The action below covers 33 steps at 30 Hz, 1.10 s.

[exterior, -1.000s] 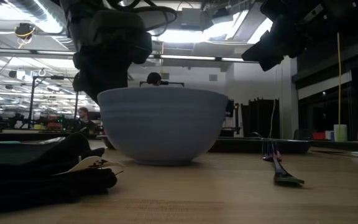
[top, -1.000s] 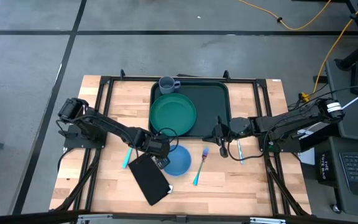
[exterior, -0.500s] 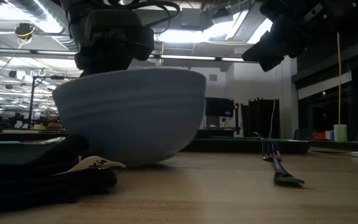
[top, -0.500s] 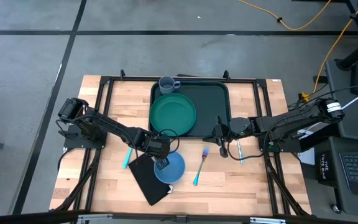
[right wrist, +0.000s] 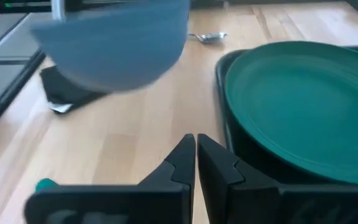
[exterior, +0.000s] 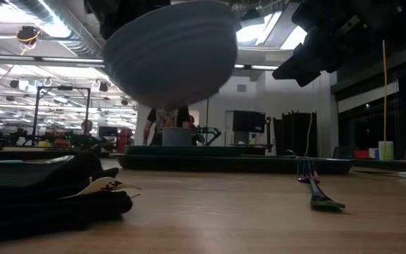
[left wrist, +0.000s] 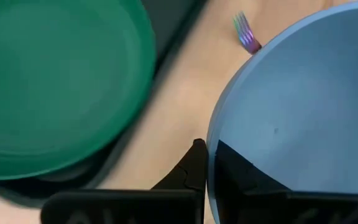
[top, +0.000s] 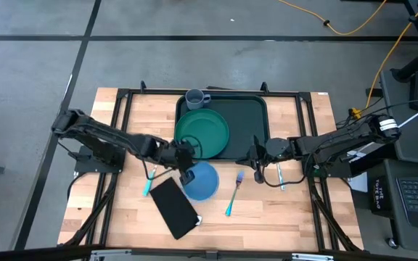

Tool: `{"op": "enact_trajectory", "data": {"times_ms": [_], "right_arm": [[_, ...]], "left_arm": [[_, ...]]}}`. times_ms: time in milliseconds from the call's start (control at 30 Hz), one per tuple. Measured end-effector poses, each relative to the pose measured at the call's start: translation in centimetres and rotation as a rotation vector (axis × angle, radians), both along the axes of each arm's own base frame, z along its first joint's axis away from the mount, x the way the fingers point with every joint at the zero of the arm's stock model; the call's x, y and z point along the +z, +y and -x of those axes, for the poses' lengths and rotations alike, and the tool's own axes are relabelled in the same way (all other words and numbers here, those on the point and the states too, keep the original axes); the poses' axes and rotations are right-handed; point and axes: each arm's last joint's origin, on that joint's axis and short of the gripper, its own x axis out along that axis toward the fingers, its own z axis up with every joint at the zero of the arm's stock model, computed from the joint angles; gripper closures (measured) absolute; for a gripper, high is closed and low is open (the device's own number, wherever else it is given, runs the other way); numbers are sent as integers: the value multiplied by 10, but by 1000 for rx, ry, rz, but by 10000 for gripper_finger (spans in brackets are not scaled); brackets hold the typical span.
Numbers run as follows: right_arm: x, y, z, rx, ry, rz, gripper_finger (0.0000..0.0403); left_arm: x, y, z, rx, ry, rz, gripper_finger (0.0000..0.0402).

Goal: Set up tray
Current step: Put the blue bowl on the green plate

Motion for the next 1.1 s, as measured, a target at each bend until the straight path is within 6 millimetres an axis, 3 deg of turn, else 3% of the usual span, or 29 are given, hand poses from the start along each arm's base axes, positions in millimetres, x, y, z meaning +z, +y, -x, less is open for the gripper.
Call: {"op": "enact_trajectory", "data": {"times_ms": [333, 700, 1100], "right_arm": [[6, 1, -3, -1, -78, 98, 379], [10, 2, -4, 15, -122, 183, 379], [12, 2, -5, 14, -145, 186, 379]], "left_arm": [[25, 54, 18, 140, -30, -72, 398], [24, 123, 25, 252, -2, -82, 398], [24, 166, 41, 309, 0, -26, 398]]}}
